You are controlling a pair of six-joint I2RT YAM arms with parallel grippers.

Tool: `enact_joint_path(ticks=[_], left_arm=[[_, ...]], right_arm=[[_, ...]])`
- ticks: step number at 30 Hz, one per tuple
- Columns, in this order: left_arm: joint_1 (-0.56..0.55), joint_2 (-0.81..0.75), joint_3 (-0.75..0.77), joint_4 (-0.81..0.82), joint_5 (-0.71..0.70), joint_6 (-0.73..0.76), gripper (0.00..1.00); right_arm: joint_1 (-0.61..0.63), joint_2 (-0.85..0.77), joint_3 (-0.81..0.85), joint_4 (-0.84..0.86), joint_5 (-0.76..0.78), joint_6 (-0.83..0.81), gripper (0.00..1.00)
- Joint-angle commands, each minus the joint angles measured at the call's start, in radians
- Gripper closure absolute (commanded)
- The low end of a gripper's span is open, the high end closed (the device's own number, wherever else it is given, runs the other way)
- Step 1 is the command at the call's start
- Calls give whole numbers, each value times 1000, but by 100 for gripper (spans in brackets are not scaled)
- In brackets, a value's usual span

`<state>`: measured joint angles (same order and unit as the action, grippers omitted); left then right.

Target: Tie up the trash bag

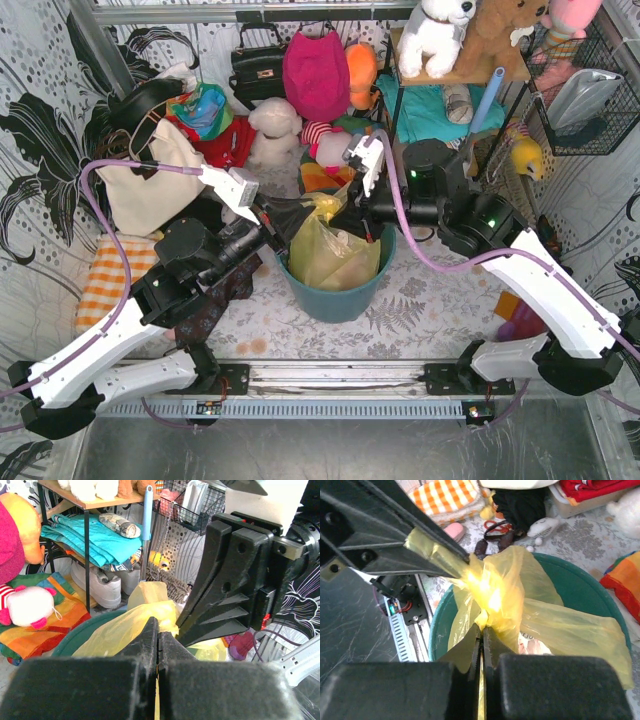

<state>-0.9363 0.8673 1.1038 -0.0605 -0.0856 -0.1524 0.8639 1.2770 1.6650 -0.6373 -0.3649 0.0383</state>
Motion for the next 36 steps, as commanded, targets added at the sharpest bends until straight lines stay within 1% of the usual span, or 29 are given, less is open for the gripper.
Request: enact_joint_path(ticks=[1, 5, 10, 14, 18, 25, 29, 36], left_arm=[[-2, -10, 13, 47, 14, -7, 100], [-2, -12, 4, 59, 15, -10, 100], [-2, -9, 3, 61, 11, -10, 100], [-2, -10, 2, 60, 2, -10, 100], [-2, -10, -5, 61, -3, -12, 100], [-1, 3, -2, 61, -3, -9, 100], [-1, 16, 1, 61, -5, -6, 100], [0, 29, 5, 64, -5, -4, 100]], right_arm=[[4, 22, 50, -49, 86, -36, 100], [4, 32, 55, -37, 130, -24, 100], [4, 35, 36, -7, 140, 15, 100], [4, 17, 3, 31, 171, 82, 100], [4, -17, -49, 86, 211, 184, 100], [6, -44, -85, 113, 212, 271, 100], [9, -51, -105, 142, 171, 308, 100], [15, -48, -112, 136, 181, 339, 100]])
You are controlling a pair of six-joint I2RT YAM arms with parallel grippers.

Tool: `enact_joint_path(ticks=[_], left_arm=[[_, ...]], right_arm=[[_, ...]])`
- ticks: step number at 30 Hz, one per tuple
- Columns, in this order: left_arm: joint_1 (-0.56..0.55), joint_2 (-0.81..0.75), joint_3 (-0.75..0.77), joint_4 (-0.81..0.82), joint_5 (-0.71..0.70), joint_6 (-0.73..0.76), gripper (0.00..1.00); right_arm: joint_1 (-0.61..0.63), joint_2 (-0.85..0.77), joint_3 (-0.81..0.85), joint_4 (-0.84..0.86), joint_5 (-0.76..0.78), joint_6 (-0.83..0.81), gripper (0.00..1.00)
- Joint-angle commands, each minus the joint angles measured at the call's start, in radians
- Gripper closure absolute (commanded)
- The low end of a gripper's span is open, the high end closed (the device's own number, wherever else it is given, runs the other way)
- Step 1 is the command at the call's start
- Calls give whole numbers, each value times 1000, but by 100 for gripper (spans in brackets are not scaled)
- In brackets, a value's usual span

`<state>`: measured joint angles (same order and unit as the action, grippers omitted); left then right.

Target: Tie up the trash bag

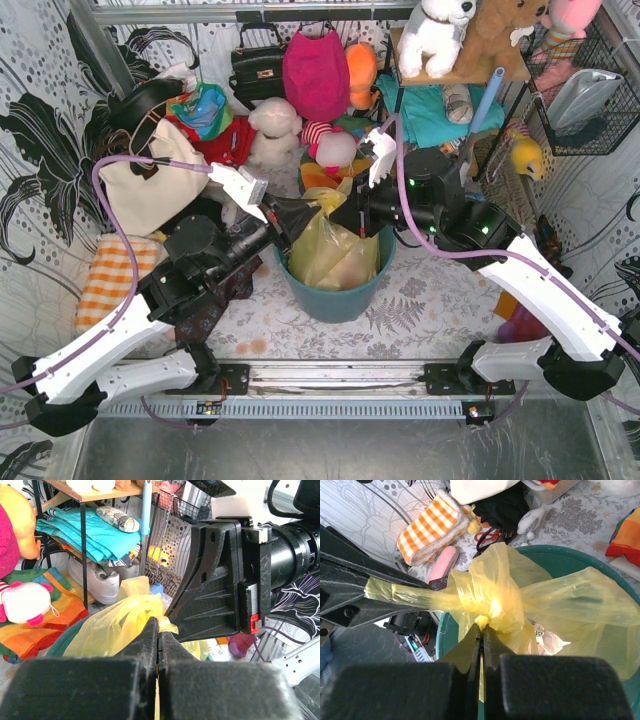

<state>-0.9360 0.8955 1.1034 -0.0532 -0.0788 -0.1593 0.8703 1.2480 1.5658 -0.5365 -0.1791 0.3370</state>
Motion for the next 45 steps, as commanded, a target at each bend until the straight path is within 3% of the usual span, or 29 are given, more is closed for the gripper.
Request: enact_joint_path(ticks=[1, 13, 37, 45], left_arm=[[0, 4, 7, 57, -11, 3, 100], [5, 2, 15, 62, 1, -6, 100], [5, -11, 8, 32, 27, -25, 100], [5, -14, -2, 35, 33, -31, 100]], right_arm=[[9, -19, -14, 34, 0, 46, 100], [18, -33, -106, 105, 108, 117, 100], [38, -81, -402, 627, 310, 316, 100], [99, -97, -501, 783, 465, 355, 100]])
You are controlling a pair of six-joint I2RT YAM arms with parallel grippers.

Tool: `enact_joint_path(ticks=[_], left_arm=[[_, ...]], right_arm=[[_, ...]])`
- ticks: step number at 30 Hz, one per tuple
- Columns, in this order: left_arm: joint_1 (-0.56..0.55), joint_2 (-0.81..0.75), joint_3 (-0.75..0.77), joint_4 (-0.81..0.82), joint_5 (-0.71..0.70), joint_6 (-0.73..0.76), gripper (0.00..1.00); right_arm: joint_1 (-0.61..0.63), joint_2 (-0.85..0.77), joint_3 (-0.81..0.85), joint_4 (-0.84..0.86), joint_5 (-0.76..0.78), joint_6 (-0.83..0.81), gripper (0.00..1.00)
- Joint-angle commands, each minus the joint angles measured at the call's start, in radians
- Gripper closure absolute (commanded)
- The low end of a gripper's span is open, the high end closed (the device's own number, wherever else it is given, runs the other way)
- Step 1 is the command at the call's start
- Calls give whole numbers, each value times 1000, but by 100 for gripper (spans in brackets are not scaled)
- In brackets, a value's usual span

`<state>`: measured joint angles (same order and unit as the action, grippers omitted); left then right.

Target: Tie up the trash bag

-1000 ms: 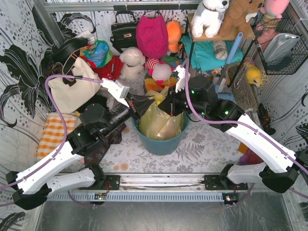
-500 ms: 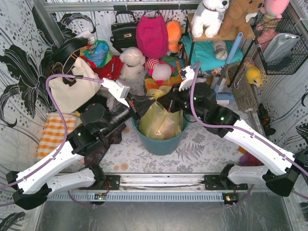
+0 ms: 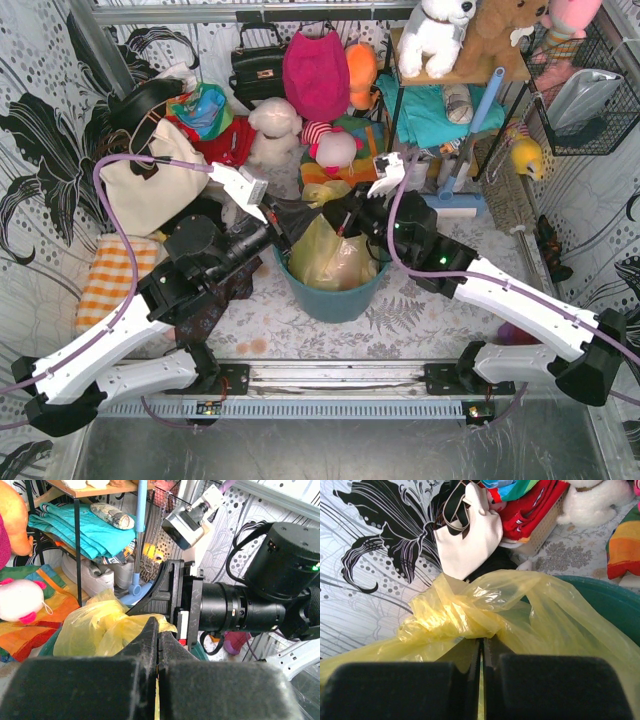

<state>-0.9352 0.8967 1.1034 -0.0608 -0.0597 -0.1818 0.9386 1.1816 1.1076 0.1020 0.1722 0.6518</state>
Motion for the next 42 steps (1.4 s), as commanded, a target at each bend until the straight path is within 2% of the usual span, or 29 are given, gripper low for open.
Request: enact_joint_path(ticks=[1, 11, 22, 31, 42], left_arm=[[4, -15, -2, 42, 13, -8, 100], [4, -28, -11, 44, 29, -27, 100], [4, -23, -8, -24, 184, -55, 100], [4, -60, -40, -55, 226, -87, 100], [4, -156, -134, -74, 271, -163, 100]], right_arm=[[46, -32, -53, 161, 148, 41, 100], [168, 4, -126, 346, 390, 21, 100], [207, 112, -147, 549, 532, -33, 100], [208, 152, -188, 691, 600, -99, 100], [208, 160, -227, 786, 642, -165, 100]])
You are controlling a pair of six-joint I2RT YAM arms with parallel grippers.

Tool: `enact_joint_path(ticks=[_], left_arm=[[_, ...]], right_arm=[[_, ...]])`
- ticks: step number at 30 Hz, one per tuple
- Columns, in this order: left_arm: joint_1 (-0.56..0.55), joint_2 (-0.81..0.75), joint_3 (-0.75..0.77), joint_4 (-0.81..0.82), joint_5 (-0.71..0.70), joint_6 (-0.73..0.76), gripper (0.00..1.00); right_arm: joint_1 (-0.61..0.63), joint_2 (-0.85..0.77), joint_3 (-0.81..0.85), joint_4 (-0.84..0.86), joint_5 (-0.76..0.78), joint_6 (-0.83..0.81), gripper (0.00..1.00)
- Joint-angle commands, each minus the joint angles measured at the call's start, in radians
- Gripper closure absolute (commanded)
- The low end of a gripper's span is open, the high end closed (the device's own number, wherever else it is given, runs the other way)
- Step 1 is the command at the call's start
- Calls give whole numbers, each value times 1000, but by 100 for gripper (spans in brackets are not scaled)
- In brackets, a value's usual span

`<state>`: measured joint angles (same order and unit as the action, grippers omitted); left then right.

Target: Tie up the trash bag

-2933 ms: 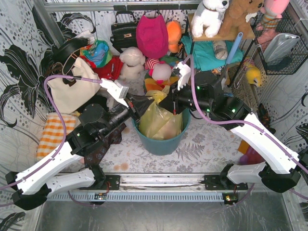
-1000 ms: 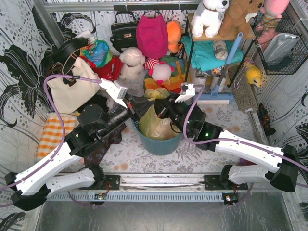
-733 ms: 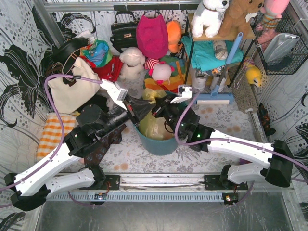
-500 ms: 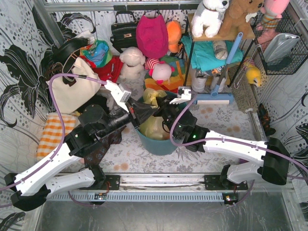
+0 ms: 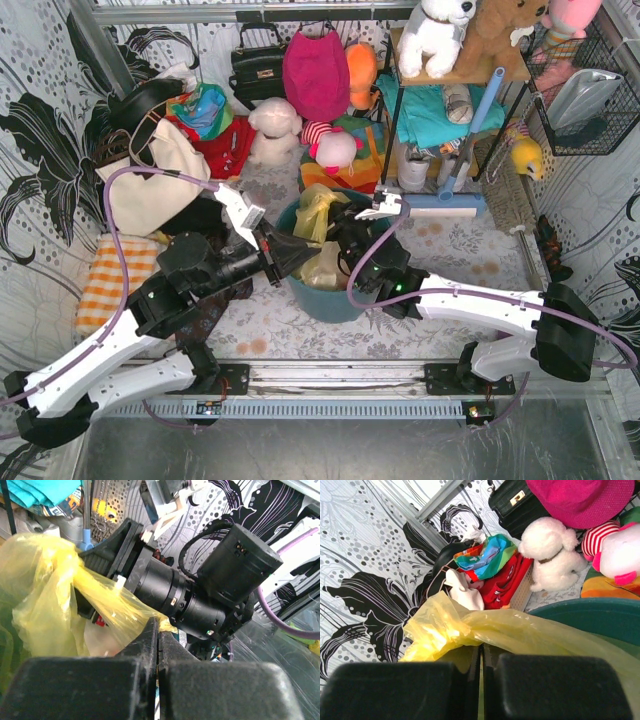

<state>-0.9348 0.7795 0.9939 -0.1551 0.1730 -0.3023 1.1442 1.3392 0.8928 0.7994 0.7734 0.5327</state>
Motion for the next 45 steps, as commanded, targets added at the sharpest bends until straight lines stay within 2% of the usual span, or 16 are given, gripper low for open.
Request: enact_joint_path(ticks=[1, 5, 9, 12, 14, 15, 18, 19, 26, 30, 32, 35, 38, 42, 45], left_arm=[[4, -45, -32, 19, 40, -47, 100], [4, -56, -46, 11, 81, -61, 100], [4, -55, -38, -19, 104, -47, 98], [4, -65, -12, -75, 27, -21, 77], [4, -75, 14, -101, -18, 4, 54], [4, -81, 28, -109, -35, 13, 46], [4, -89, 78, -131, -79, 49, 31], [4, -88, 102, -137, -99, 60, 29], [3, -64, 158, -88, -306, 101, 29], [5, 16, 212, -104, -468, 38, 31], [12, 70, 251, -121, -482, -2, 32], [60, 140, 292, -127, -415, -69, 32], [186, 189, 301, -118, -284, -147, 32], [325, 223, 270, -90, -136, -227, 33], [386, 243, 242, -71, -30, -265, 32]], right_arm=[[2, -1, -14, 94, 44, -51, 100], [3, 1, -25, 136, 48, -81, 100], [2, 18, -44, 247, -20, -168, 100], [2, 21, -55, 279, -62, -193, 100], [2, 19, -60, 283, -82, -196, 100], [3, 18, -62, 287, -90, -199, 100], [3, 17, -65, 288, -94, -204, 100], [3, 18, -65, 288, -92, -206, 100], [2, 17, -64, 278, -102, -208, 100], [2, 7, -73, 270, -105, -203, 100], [3, 2, -75, 268, -107, -202, 100], [3, -2, -72, 263, -114, -207, 100], [3, -2, -64, 252, -123, -206, 100], [3, -3, -63, 251, -129, -204, 100], [2, -7, -64, 249, -129, -204, 100]])
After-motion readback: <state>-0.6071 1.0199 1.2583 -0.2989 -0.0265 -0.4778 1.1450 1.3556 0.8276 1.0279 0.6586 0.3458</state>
